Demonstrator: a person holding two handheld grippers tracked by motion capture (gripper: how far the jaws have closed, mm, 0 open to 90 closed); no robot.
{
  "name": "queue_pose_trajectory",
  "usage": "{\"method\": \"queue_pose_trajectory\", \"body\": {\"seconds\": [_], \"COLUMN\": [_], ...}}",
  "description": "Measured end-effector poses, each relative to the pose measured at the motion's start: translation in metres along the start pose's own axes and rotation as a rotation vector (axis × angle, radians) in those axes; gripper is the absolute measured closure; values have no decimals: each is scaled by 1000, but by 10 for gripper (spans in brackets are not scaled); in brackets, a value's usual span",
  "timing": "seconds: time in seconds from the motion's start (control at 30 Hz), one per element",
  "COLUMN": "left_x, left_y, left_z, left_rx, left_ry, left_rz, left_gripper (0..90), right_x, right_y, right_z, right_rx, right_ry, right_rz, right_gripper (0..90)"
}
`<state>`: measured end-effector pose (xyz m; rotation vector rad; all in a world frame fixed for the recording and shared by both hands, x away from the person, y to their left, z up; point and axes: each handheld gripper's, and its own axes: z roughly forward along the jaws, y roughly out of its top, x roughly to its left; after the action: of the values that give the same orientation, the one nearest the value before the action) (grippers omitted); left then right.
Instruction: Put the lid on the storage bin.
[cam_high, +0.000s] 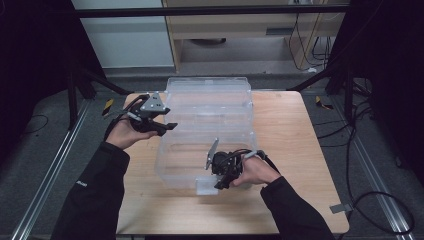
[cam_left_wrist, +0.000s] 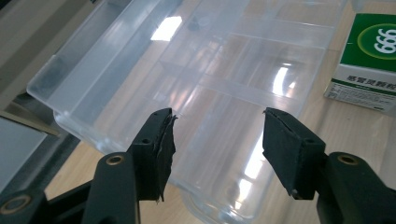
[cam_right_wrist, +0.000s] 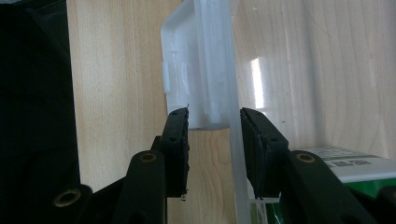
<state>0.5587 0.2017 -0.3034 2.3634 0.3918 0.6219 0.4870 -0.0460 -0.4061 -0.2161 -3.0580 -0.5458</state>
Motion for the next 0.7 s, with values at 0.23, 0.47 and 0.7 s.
{"method": "queue_pose_trajectory", "body": {"seconds": [0.23,0.47,0.7], "left_x": [8,17,21], "left_y": [19,29,33], "left_z": [13,27,46], "left_rx": [38,49,76], "left_ry": [16,14,3], "left_rz": [63,90,109], "left_gripper": [426,436,481], "right_x": [1,0,-1], "right_y": [0,0,0], "right_z": [0,0,0], "right_rx": [1,5,0], "right_ry": [-4,5,9], "right_rz": [0,1,-10], "right_gripper": [635,635,636]}}
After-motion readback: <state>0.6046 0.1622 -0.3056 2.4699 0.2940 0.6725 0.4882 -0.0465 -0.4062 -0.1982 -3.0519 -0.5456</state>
